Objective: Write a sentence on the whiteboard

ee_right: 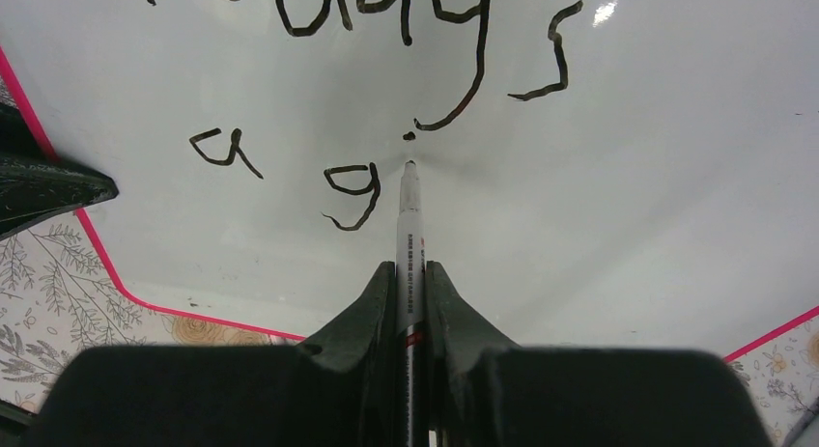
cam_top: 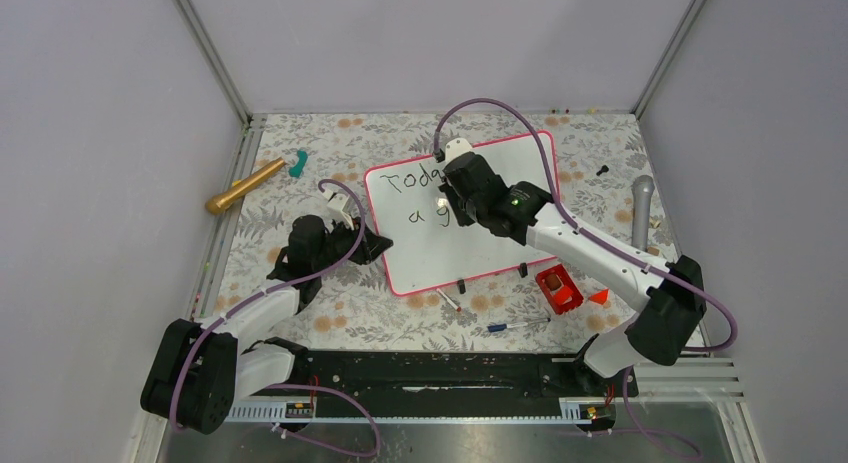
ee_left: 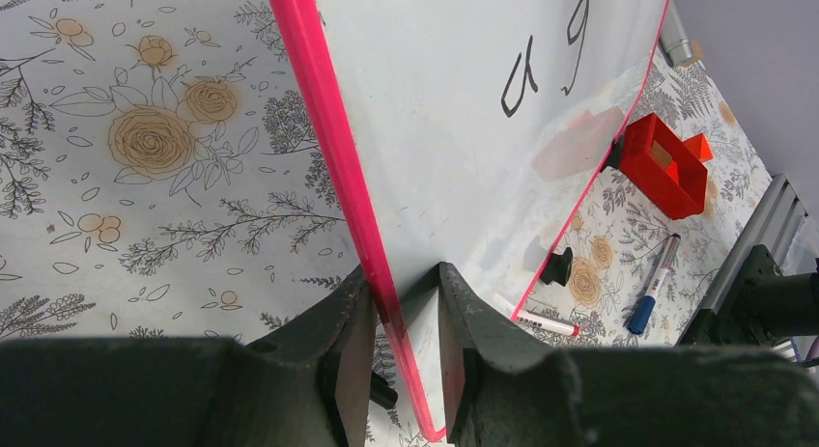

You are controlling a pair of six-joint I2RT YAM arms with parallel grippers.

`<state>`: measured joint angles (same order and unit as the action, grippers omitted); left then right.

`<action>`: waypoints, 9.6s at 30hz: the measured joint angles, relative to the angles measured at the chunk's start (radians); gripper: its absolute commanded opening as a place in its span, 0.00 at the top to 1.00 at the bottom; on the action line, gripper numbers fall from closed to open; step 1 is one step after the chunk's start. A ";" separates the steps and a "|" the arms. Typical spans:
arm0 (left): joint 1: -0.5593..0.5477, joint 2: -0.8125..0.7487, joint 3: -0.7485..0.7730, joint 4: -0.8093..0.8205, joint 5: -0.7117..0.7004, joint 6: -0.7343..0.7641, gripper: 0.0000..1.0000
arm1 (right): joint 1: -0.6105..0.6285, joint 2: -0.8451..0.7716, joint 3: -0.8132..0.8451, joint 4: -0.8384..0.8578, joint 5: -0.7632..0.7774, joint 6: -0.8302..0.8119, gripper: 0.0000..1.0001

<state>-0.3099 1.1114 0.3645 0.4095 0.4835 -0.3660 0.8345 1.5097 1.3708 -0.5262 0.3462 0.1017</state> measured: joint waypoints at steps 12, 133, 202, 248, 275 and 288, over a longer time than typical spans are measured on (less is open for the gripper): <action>0.000 0.000 0.000 0.000 0.000 0.000 0.87 | 0.000 0.014 0.000 0.001 0.000 0.000 1.00; -0.001 -0.004 0.000 -0.004 -0.001 0.000 0.87 | -0.071 -0.022 -0.027 0.038 -0.016 -0.011 1.00; -0.001 -0.004 0.000 -0.004 -0.001 0.000 0.87 | -0.072 -0.026 -0.026 -0.005 -0.123 -0.005 1.00; -0.001 -0.006 0.000 -0.005 -0.001 0.000 0.87 | -0.091 -0.105 -0.062 0.004 -0.043 -0.011 1.00; -0.001 -0.006 0.000 -0.005 -0.002 0.000 0.87 | -0.095 -0.045 -0.063 0.005 -0.042 -0.004 1.00; -0.001 -0.006 0.000 -0.006 -0.002 0.000 0.87 | -0.095 -0.045 -0.063 0.000 0.013 -0.002 1.00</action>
<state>-0.3111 1.1057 0.3645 0.4038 0.4816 -0.3656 0.7395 1.4643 1.3083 -0.5259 0.3595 0.0994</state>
